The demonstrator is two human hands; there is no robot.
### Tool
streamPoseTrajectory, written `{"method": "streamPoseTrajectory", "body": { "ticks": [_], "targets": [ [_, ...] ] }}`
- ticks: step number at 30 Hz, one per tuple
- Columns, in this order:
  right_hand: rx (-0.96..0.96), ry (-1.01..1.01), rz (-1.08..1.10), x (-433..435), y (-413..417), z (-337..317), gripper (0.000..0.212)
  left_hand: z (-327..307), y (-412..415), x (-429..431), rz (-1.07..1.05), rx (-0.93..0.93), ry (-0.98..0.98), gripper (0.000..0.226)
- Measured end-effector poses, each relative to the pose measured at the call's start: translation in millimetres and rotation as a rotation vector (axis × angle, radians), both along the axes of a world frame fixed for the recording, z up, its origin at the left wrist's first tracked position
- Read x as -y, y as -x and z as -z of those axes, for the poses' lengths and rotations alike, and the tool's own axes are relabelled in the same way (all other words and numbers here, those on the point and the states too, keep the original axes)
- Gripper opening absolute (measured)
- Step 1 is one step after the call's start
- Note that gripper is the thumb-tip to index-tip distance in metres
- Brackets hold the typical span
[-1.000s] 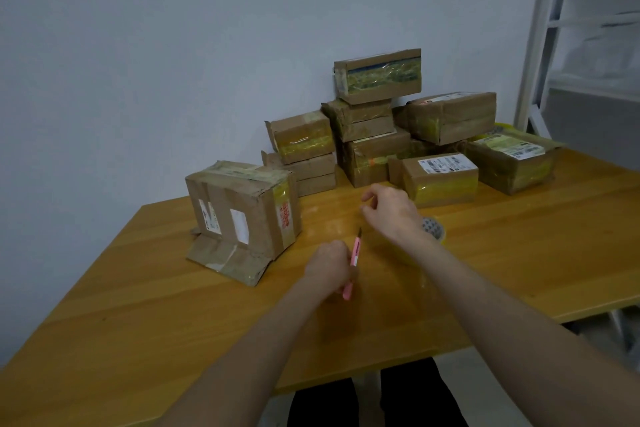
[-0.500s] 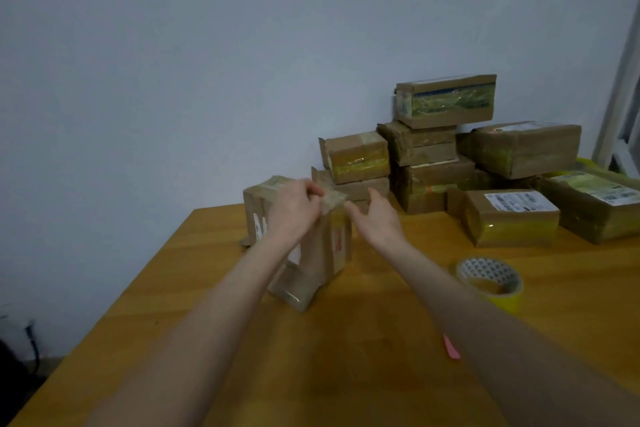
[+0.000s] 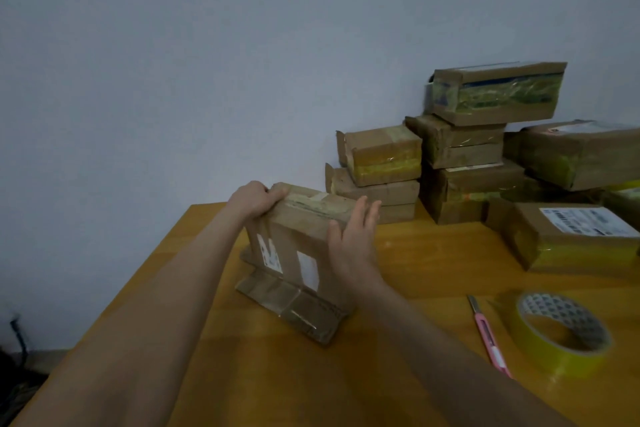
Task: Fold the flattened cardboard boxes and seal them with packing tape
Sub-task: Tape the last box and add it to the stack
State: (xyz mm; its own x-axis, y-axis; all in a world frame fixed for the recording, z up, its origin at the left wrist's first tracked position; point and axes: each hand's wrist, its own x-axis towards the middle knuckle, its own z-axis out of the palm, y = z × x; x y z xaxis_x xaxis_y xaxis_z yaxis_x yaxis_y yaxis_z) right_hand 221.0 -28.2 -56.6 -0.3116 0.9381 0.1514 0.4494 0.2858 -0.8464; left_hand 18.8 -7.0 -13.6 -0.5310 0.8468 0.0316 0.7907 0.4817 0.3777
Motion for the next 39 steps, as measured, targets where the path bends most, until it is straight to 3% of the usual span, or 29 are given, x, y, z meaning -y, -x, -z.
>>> {"method": "streamPoseTrajectory", "body": {
  "ticks": [4, 7, 10, 12, 14, 16, 20, 22, 25, 27, 29, 32, 36, 39],
  "targets": [
    [-0.174, 0.248, -0.023, -23.8, -16.6, -13.8, 0.066, 4.3, 2.5, 20.6, -0.078, 0.133, -0.045, 0.063],
    [-0.185, 0.423, -0.091, -46.7, -35.6, -28.5, 0.046, 9.1, -11.0, 38.7, -0.132, 0.24, -0.15, 0.056],
    [-0.26, 0.582, -0.21, -49.9, -45.4, -38.9, 0.044, 9.1, -34.1, 49.1, -0.129, 0.262, -0.194, 0.043],
    [-0.3, 0.574, -0.17, -43.3, -43.9, -43.2, 0.048, 10.5, -48.7, 53.4, -0.111, 0.282, -0.229, 0.044],
    [-0.139, 0.435, -0.074, -40.8, -39.3, -38.3, 0.049, 12.9, -55.4, 57.5, -0.101, 0.313, -0.235, 0.056],
    [-0.023, 0.367, -0.067, -40.4, -38.5, -33.2, 0.044, 17.2, -54.6, 60.9, -0.126, 0.393, -0.234, 0.052],
    [-0.067, 0.46, -0.203, -42.4, -50.7, -32.2, 0.036, 21.6, -44.6, 65.0, -0.102, 0.469, -0.22, 0.04],
    [0.026, 0.399, -0.201, -43.9, -51.1, -32.3, 0.041, 20.2, -47.2, 67.7, -0.07, 0.359, -0.171, 0.044],
    [0.354, -0.107, -0.146, -45.5, -41.2, -37.8, 0.075, 13.9, -63.5, 72.4, 0.011, -0.22, -0.184, 0.056],
    [0.446, -0.368, -0.326, -35.9, -34.2, -44.1, 0.083, 9.1, -80.2, 74.3, 0.247, -0.424, -0.229, 0.053],
    [0.667, -0.461, -0.531, -28.2, -28.6, -41.8, 0.084, 10.9, -87.2, 73.4, 0.401, -0.447, -0.077, 0.048],
    [0.934, -0.493, -0.54, -26.5, -25.5, -31.3, 0.09, 16.4, -82.9, 74.4, 0.388, -0.451, 0.091, 0.05],
    [0.905, -0.448, -0.41, -29.5, -33.4, -26.7, 0.076, 17.3, -73.5, 78.6, 0.273, -0.377, 0.073, 0.061],
    [0.72, -0.257, -0.343, -35.2, -43.9, -26.7, 0.064, 18.0, -71.8, 75.7, 0.17, -0.313, 0.067, 0.071]
  ]
}}
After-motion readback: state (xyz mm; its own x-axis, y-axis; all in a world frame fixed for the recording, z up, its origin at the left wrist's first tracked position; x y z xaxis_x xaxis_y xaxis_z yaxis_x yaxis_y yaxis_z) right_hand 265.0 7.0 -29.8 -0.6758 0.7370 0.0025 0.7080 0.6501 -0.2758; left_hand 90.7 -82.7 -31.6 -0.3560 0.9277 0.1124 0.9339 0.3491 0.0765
